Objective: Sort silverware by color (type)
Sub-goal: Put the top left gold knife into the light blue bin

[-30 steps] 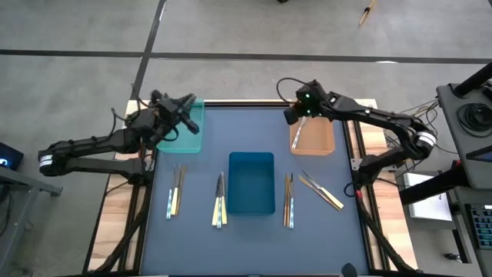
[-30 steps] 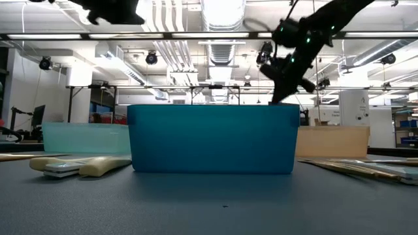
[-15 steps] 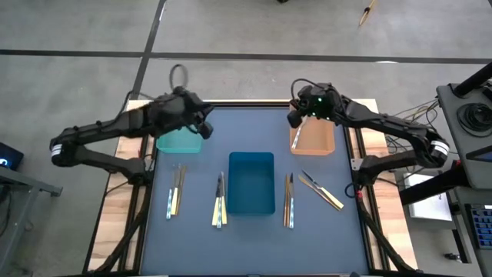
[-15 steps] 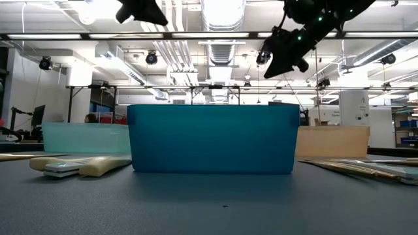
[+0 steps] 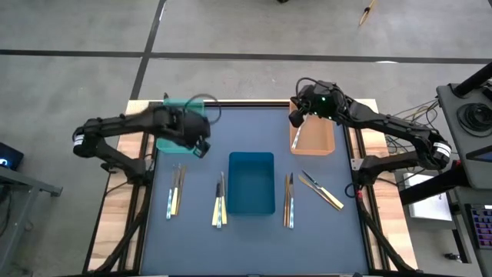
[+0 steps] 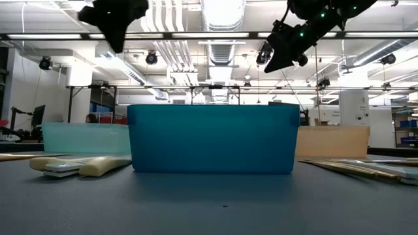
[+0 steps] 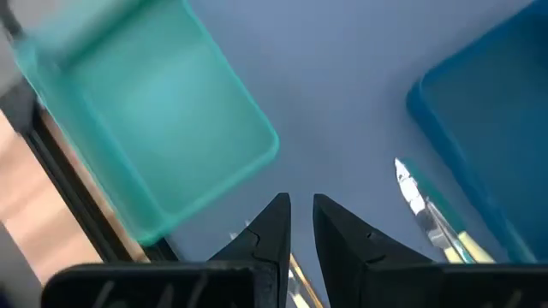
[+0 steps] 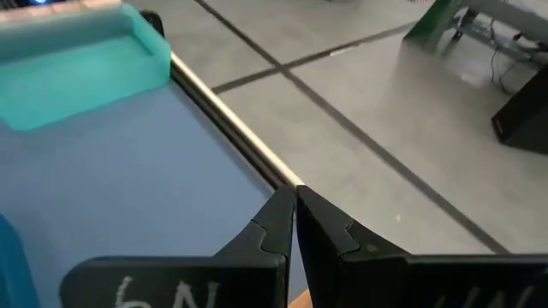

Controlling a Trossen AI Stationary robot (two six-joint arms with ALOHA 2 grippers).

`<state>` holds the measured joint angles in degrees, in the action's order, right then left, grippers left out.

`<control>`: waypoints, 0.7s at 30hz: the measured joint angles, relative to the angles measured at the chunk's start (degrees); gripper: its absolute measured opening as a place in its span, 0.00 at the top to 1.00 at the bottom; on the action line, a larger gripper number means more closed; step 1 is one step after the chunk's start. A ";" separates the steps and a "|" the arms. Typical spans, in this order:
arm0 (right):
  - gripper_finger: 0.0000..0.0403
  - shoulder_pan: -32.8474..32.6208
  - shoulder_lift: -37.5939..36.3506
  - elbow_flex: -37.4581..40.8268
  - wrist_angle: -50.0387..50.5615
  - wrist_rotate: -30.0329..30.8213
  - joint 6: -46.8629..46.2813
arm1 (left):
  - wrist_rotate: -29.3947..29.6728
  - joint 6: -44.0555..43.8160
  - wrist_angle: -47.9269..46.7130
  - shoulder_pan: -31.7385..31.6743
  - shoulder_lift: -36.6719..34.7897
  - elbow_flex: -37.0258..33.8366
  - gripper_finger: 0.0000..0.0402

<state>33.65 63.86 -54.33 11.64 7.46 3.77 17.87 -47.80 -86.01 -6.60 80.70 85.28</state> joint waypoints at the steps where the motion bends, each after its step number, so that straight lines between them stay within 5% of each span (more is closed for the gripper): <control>1: 0.98 0.00 0.00 0.00 -0.71 0.00 0.19 | -0.10 -2.30 0.51 1.36 -0.19 -1.55 0.91; 14: 0.98 0.00 0.00 0.00 -2.15 -0.04 1.83 | -9.68 -18.97 24.41 8.12 -7.01 -30.38 0.91; 21: 0.98 0.00 0.00 0.00 -2.16 -0.11 1.59 | -13.01 -24.66 26.69 9.25 -7.83 -39.74 0.91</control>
<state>33.65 63.86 -54.33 9.47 7.35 5.37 4.86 -72.46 -59.32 2.66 72.88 45.54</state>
